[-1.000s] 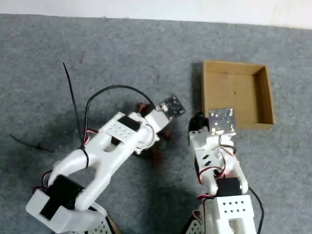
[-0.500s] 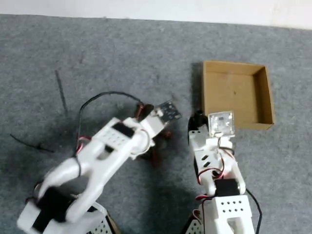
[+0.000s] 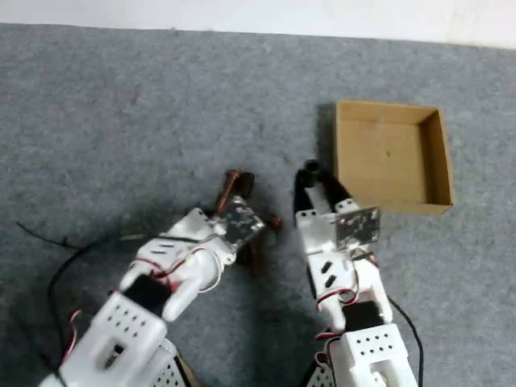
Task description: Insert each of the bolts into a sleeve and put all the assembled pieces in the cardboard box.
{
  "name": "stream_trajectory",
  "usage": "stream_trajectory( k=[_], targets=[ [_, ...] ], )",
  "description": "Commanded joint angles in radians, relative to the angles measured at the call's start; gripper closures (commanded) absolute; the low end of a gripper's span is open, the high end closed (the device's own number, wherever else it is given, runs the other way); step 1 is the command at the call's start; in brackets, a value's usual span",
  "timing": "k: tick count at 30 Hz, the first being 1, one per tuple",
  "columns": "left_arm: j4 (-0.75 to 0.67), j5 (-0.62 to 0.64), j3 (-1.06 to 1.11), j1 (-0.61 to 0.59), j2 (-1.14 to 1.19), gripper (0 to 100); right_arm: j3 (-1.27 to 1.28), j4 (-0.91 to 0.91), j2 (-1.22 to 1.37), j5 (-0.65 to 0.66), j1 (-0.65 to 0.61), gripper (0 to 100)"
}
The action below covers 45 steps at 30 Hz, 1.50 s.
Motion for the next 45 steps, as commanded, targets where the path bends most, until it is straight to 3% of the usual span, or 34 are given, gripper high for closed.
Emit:
stream_trajectory(
  k=[1, 5, 9, 21, 27, 30, 34, 45],
  targets=[
    [-0.026, 0.115, 0.022, -0.102, -0.217, 99, 0.11, -0.028, -0.021, 0.0, -0.093, 99.4],
    [-0.028, 0.282, 0.081, -0.242, -0.446, 99, 0.108, 0.005, -0.021, 0.0, -0.128, 99.4],
    [-0.031, 0.348, 0.133, -0.26, -0.667, 99, 0.114, 0.008, -0.021, 0.0, -0.134, 99.4],
    [-0.399, 0.37, 0.22, -0.189, -0.63, 99, 0.114, 0.039, -0.016, 0.0, -0.232, 99.4],
    [-0.446, 0.675, 0.228, -0.087, -0.63, 99, 0.114, 0.059, -0.016, 0.005, -0.277, 99.4],
    [-0.446, 0.767, 0.228, -0.036, -0.63, 99, 0.114, 0.067, -0.016, 0.101, -0.277, 99.4],
    [-0.446, 0.779, 0.225, -0.028, -0.631, 99, 0.114, 0.067, -0.016, 0.232, -0.277, 99.4],
    [-0.446, 0.781, 0.223, -0.025, -0.631, 99, 0.114, 0.068, -0.016, 0.245, -0.275, 99.4]
  ],
)
